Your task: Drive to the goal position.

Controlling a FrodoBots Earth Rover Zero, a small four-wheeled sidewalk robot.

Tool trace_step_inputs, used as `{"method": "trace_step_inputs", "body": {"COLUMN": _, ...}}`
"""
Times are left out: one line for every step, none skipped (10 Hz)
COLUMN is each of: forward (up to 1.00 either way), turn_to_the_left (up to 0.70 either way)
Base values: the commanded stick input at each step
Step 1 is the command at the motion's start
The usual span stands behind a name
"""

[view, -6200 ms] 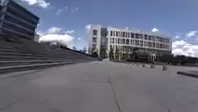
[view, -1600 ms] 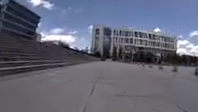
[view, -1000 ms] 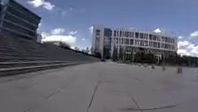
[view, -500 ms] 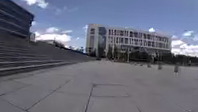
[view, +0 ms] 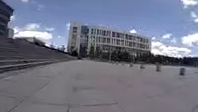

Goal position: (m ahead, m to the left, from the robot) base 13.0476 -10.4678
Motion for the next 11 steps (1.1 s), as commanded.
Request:
{"method": "trace_step_inputs", "body": {"forward": 0.70, "turn_to_the_left": -0.35}}
{"method": "trace_step_inputs", "body": {"forward": 0.70, "turn_to_the_left": -0.35}}
{"method": "trace_step_inputs", "body": {"forward": 0.70, "turn_to_the_left": -0.35}}
{"method": "trace_step_inputs", "body": {"forward": 0.70, "turn_to_the_left": -0.35}}
{"method": "trace_step_inputs", "body": {"forward": 0.70, "turn_to_the_left": -0.35}}
{"method": "trace_step_inputs", "body": {"forward": 0.70, "turn_to_the_left": -0.35}}
{"method": "trace_step_inputs", "body": {"forward": 0.70, "turn_to_the_left": -0.35}}
{"method": "trace_step_inputs", "body": {"forward": 0.70, "turn_to_the_left": -0.35}}
{"method": "trace_step_inputs", "body": {"forward": 0.70, "turn_to_the_left": -0.35}}
{"method": "trace_step_inputs", "body": {"forward": 0.70, "turn_to_the_left": -0.35}}
{"method": "trace_step_inputs", "body": {"forward": 0.70, "turn_to_the_left": -0.35}}
